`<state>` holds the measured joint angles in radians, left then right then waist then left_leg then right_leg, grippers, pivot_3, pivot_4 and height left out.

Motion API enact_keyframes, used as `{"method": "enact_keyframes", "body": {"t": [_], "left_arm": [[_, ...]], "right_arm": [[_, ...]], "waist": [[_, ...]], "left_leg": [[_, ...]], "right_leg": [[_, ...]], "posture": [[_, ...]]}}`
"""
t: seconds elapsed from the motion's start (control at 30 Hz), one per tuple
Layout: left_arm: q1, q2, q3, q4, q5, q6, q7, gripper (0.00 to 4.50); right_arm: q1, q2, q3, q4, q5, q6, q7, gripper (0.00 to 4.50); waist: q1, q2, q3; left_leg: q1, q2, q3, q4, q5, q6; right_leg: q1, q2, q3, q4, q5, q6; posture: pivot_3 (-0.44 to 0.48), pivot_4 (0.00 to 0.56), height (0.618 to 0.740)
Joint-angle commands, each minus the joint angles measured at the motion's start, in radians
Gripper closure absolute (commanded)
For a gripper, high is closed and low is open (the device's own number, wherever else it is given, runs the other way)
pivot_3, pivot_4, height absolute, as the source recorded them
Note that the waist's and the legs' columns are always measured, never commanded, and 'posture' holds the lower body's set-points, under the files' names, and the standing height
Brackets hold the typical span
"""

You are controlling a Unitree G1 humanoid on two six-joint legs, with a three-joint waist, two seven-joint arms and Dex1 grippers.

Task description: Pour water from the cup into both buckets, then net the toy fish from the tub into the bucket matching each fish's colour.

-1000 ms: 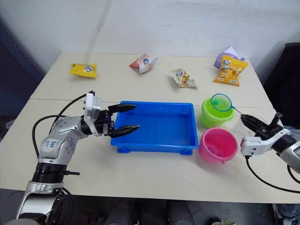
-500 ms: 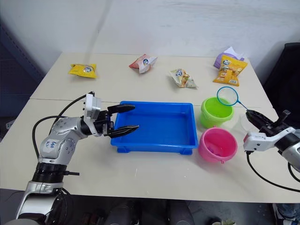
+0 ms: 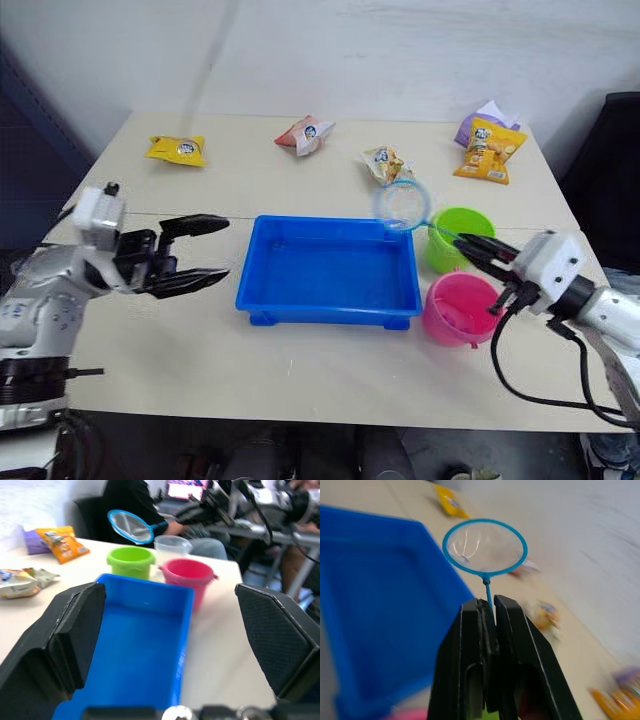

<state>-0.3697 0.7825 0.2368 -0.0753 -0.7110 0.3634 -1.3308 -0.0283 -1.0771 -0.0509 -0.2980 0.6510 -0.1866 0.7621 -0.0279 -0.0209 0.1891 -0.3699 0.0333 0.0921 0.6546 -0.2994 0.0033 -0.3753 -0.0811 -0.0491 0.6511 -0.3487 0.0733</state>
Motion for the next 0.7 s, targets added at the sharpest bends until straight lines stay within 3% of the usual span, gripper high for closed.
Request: {"method": "enact_keyframes", "body": {"t": [0.03,0.2,0.33,0.5,0.7], "left_arm": [[0.071,0.056,-0.012,-0.001,0.098,-0.172,-0.129,0.04],[0.206,0.086,0.004,-0.097,0.056,-0.169,-0.184,0.04],[0.332,0.115,0.02,-0.178,0.034,-0.132,-0.19,0.04],[0.412,0.134,0.034,-0.24,0.021,-0.084,-0.149,0.04],[0.409,0.143,0.039,-0.257,0.024,-0.048,-0.107,0.04]], "right_arm": [[-0.013,0.041,0.104,-0.129,0.033,0.134,0.102,4.5],[-0.01,0.1,0.258,-0.156,-0.01,0.24,0.278,4.5],[-0.047,0.194,0.38,-0.058,-0.149,0.248,0.349,4.5],[-0.094,0.361,0.437,0.094,-0.251,0.222,0.342,4.5],[-0.131,0.531,0.46,0.268,-0.405,0.112,0.275,4.5]], "waist": [[0.001,0.0,0.0],[0.005,-0.001,0.0],[-0.002,-0.001,0.0],[-0.002,-0.001,-0.001],[-0.002,-0.001,-0.001]], "left_leg": [[0.0,0.0,0.0,0.0,0.0,0.0],[-0.002,-0.002,0.0,-0.001,-0.003,0.004],[-0.002,-0.003,0.0,-0.001,-0.004,0.005],[-0.001,-0.002,0.0,-0.002,-0.004,0.004],[-0.001,-0.003,0.0,-0.003,-0.004,0.003]], "right_leg": [[0.0,0.0,0.0,-0.001,0.0,0.0],[-0.001,-0.003,-0.001,-0.004,0.0,0.0],[0.0,-0.005,-0.001,-0.005,0.0,0.0],[-0.001,-0.005,-0.002,-0.004,0.0,-0.001],[-0.001,-0.005,-0.003,-0.003,-0.001,-0.001]], "posture": [[0.0,0.15,0.738],[0.0,0.15,0.738],[0.0,0.15,0.738],[0.0,0.15,0.738],[0.0,0.15,0.738]]}}
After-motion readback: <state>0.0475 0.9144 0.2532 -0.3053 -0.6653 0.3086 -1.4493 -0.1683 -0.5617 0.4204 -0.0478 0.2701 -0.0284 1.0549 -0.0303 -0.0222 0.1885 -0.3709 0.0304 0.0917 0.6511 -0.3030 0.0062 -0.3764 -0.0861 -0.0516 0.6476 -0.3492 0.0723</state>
